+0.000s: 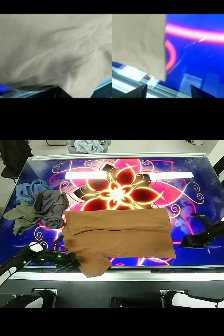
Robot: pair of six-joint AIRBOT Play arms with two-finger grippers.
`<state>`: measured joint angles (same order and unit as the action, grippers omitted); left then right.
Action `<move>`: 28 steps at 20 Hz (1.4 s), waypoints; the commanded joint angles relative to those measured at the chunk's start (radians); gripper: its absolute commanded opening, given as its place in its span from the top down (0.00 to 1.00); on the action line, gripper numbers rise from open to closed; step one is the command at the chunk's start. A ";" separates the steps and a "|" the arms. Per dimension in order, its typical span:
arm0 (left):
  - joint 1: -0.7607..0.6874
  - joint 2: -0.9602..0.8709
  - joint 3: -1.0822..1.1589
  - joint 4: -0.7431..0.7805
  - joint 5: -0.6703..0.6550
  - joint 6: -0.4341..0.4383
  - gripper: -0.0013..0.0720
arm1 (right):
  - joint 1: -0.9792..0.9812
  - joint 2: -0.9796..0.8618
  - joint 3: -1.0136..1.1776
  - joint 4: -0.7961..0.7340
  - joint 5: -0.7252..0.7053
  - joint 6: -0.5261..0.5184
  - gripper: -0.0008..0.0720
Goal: Fold the shirts.
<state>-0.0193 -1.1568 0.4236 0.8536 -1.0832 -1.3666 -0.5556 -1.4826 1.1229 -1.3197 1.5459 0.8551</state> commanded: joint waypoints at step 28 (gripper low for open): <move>0.064 0.095 0.442 0.180 -0.015 0.012 0.95 | 0.170 0.132 -0.060 0.218 -0.370 -0.149 0.93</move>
<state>0.0322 -1.0626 0.7479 0.9825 -1.0695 -1.3285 -0.4736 -1.3521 0.9756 -1.0958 1.2610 0.6991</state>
